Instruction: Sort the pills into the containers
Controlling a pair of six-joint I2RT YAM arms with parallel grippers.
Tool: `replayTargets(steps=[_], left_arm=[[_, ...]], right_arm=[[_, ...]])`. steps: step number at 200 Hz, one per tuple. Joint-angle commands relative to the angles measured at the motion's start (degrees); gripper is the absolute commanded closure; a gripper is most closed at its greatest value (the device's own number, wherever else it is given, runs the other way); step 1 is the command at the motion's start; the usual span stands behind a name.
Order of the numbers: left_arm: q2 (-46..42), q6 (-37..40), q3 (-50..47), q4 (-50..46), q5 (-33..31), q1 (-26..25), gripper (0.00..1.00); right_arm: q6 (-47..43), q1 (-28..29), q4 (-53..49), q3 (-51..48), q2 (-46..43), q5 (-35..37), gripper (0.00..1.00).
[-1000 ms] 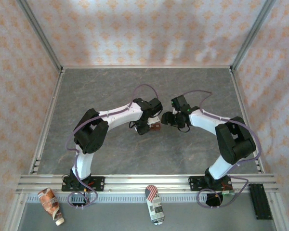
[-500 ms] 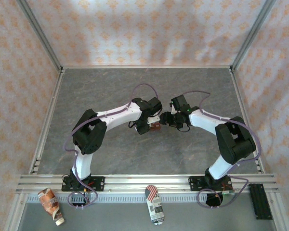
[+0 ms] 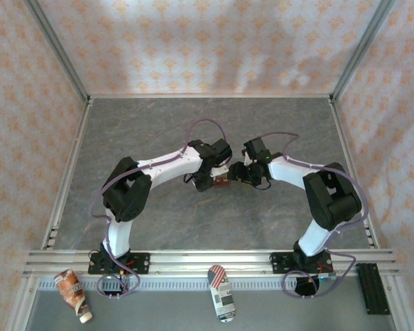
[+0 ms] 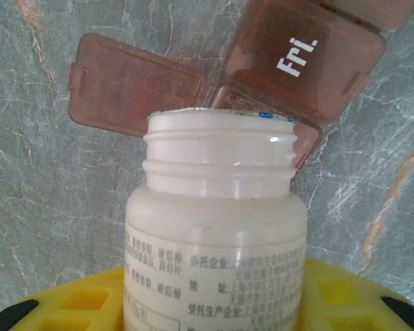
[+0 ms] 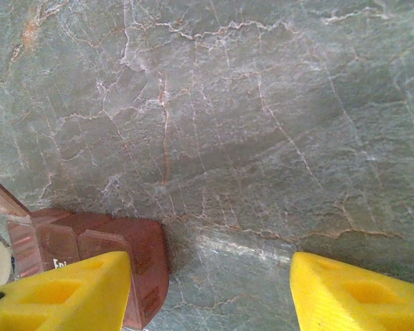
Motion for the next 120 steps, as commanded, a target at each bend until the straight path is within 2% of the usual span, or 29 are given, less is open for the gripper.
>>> replayTargets(steps=[1,120], left_arm=[[-0.5,1.9,-0.6,-1.3,-3.7,-0.3,1.00],[0.8,2.5,-1.5,-0.8,-4.8,-2.0,1.00]], right_arm=[[-0.5,0.0,0.6,1.3,0.9,0.0,0.38],[-0.3,0.0,0.6,1.4,1.4,0.1,0.38]])
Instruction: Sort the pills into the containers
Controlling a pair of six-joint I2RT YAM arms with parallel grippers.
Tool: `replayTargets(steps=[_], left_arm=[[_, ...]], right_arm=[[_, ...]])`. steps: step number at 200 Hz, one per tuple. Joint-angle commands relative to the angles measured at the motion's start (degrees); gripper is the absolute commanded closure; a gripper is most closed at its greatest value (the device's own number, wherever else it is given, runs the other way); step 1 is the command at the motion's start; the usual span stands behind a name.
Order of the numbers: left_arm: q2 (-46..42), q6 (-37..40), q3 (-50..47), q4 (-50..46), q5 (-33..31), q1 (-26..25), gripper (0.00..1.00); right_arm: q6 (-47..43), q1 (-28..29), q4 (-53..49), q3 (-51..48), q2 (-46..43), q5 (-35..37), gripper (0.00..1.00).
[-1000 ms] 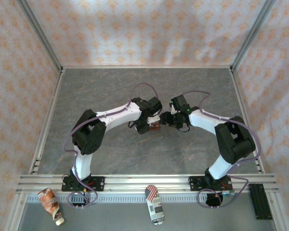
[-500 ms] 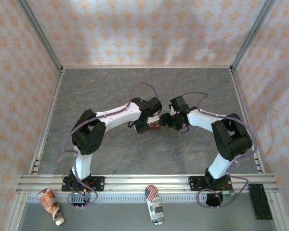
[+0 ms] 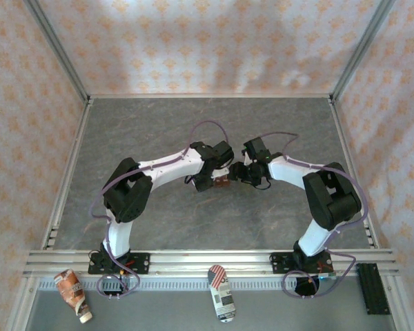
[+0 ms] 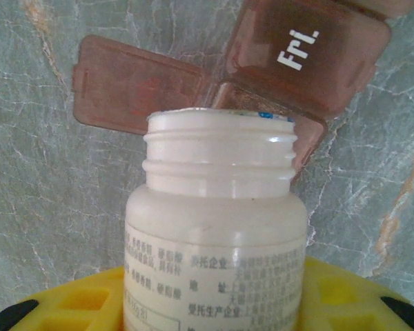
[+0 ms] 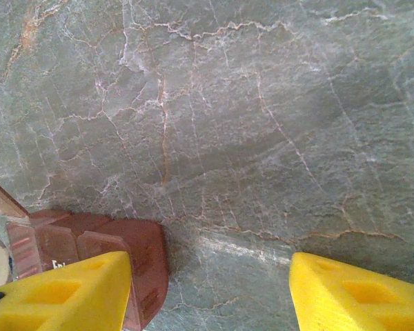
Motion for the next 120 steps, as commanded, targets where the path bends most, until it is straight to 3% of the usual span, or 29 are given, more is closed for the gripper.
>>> replayTargets(steps=[1,120], left_arm=[[0.8,1.3,-1.1,-0.8,-1.9,-0.7,1.00],[0.8,1.4,-2.2,-0.3,-2.8,-1.0,1.00]], right_arm=[[-0.3,0.0,0.6,1.3,1.2,0.1,0.38],[-0.3,0.0,0.4,1.3,1.2,0.4,0.38]])
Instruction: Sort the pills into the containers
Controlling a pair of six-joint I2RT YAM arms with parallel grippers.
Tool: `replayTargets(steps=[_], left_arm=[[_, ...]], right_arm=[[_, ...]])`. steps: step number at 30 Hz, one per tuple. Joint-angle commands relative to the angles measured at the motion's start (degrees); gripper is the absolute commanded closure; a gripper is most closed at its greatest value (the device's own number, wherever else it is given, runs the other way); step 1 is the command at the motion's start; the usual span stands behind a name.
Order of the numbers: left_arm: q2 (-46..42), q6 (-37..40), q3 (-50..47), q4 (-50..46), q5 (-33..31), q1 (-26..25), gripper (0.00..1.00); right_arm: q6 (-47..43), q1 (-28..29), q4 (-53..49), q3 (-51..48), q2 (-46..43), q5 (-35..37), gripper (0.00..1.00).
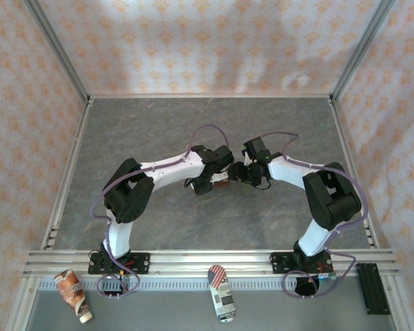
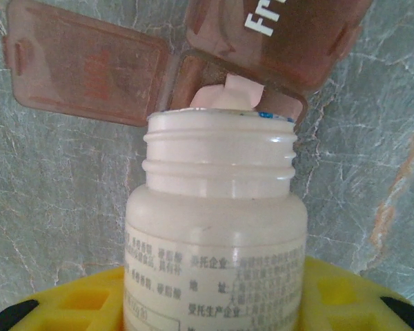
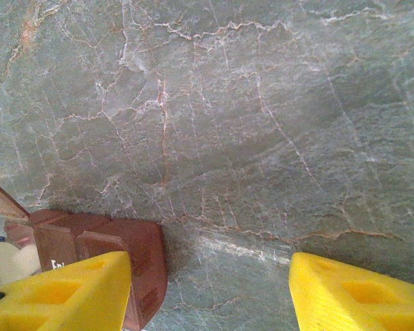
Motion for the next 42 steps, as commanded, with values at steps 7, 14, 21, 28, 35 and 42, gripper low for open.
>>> replayTargets(steps=[7,14,21,28,35,42], left_arm=[[0.1,1.2,-0.5,0.0,-2.5,-0.2,1.00],[-1.7,0.8,-3.0,2.9,-1.2,0.0,1.00],[-4.9,0.2,-5.8,5.9,-0.3,0.2,1.00],[-7.6,-0.7,-9.0,9.1,-0.4,0.4,1.00],[-10.9,-2.2,-12.8,14.2,-0.1,0.5,1.00],[-13.7,-4.4,-18.1,21.0,0.8,0.8,1.00]], right_arm=[[-0.3,0.0,0.4,1.2,1.3,0.2,0.38],[-0.1,0.0,0.3,1.2,0.9,0.5,0.38],[0.0,0.0,0.3,1.2,1.1,0.8,0.38],[0.1,0.0,0.2,1.2,1.1,0.9,0.38],[0.1,0.0,-0.3,1.5,1.0,1.0,0.38],[0.0,0.0,-1.0,2.0,0.4,1.5,0.38]])
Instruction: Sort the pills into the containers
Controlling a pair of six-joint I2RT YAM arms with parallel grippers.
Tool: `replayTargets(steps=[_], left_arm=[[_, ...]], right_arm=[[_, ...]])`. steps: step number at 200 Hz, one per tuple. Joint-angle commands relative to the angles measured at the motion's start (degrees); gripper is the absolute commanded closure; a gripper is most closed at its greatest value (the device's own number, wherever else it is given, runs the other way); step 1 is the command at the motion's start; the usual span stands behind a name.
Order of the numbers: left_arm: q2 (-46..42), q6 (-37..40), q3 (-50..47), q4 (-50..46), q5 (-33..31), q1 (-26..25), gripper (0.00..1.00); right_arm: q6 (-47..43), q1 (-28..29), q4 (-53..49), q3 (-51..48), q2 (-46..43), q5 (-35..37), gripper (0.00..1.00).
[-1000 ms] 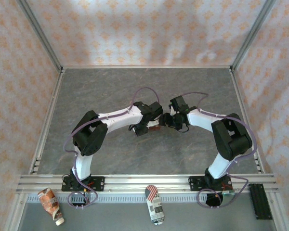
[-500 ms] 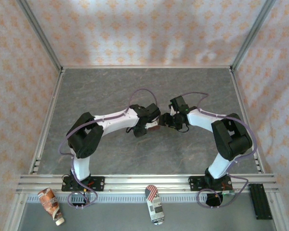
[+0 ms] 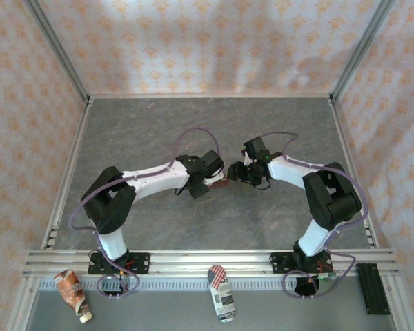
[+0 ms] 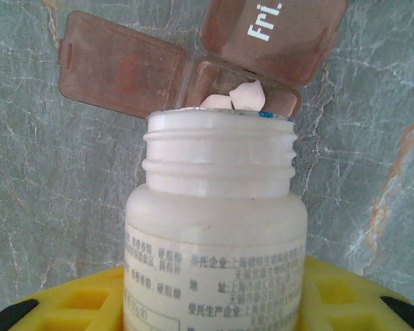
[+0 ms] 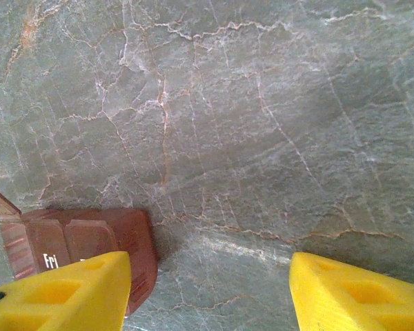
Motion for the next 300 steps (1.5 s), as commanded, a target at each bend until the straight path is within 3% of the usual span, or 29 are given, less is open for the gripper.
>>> replayTargets(steps=[1,103,146,212,272,300], left_arm=[[-2.7,-2.5,-3.2,6.2,0.5,0.7,1.00],[-12.9,-10.7,-19.5,29.4,5.4,3.3,1.00],[-17.6,-14.3,-27.4,44.9,8.7,4.1,1.00],[-23.1,-16.7,-39.1,76.5,10.6,4.3,1.00],[-21.7,-18.3,-41.6,102.3,12.6,4.3,1.00],[-21.6,-19.2,-39.9,106.3,14.7,4.3,1.00]], right_arm=[[0.1,0.0,-0.7,1.8,0.3,1.4,0.38],[0.7,0.0,-4.0,3.5,-3.3,3.8,0.38],[0.6,0.0,-6.9,5.5,-5.6,6.5,0.38],[-1.1,-1.0,-16.9,12.9,-9.3,17.9,0.35],[-3.2,-1.3,-24.2,20.2,-8.2,32.7,0.26],[-3.3,-3.2,-24.3,20.5,-7.4,36.9,0.23]])
